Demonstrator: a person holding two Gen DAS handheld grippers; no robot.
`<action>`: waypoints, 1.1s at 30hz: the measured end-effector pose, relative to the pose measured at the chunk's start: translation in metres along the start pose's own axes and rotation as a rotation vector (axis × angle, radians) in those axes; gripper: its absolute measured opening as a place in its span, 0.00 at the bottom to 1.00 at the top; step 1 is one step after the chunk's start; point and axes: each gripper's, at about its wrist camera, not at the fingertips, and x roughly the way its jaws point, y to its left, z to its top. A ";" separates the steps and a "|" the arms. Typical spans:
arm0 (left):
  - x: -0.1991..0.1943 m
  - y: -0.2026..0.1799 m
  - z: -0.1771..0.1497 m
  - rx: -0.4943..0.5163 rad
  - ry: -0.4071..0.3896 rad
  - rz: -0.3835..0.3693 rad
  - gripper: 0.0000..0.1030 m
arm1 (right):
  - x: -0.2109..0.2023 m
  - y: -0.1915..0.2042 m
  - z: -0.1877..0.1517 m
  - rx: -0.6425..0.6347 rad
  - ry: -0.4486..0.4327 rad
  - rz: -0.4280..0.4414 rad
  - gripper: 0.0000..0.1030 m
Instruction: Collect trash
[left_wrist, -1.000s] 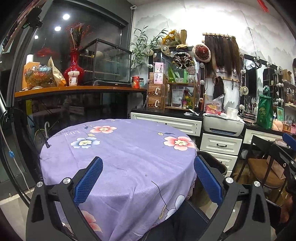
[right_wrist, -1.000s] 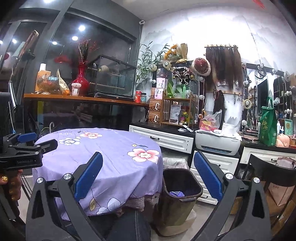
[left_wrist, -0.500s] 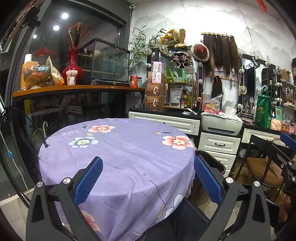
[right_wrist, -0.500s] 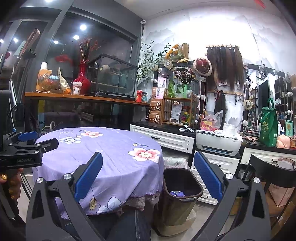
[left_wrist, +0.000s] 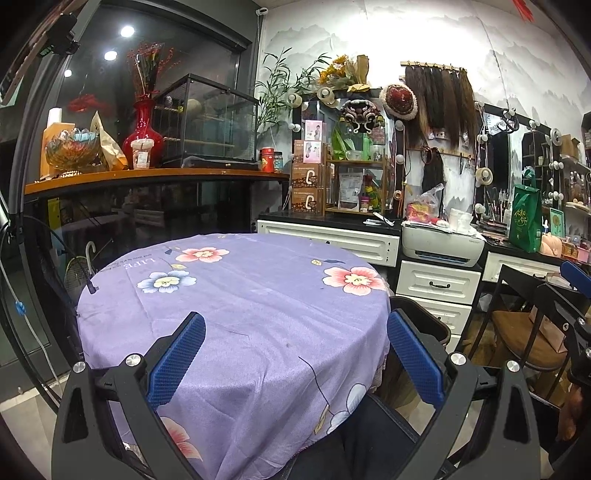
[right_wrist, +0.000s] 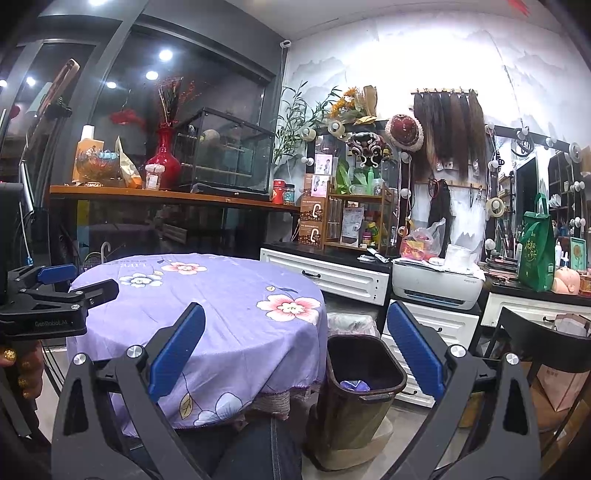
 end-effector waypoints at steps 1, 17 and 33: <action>0.000 0.000 0.000 0.003 0.000 0.003 0.95 | 0.000 0.000 0.000 0.000 -0.001 0.000 0.94; 0.003 -0.003 -0.003 0.034 0.011 0.015 0.95 | 0.000 0.000 -0.002 0.001 0.004 0.002 0.94; 0.002 0.000 -0.003 0.029 0.005 0.023 0.95 | 0.000 -0.001 -0.004 -0.001 0.009 0.004 0.94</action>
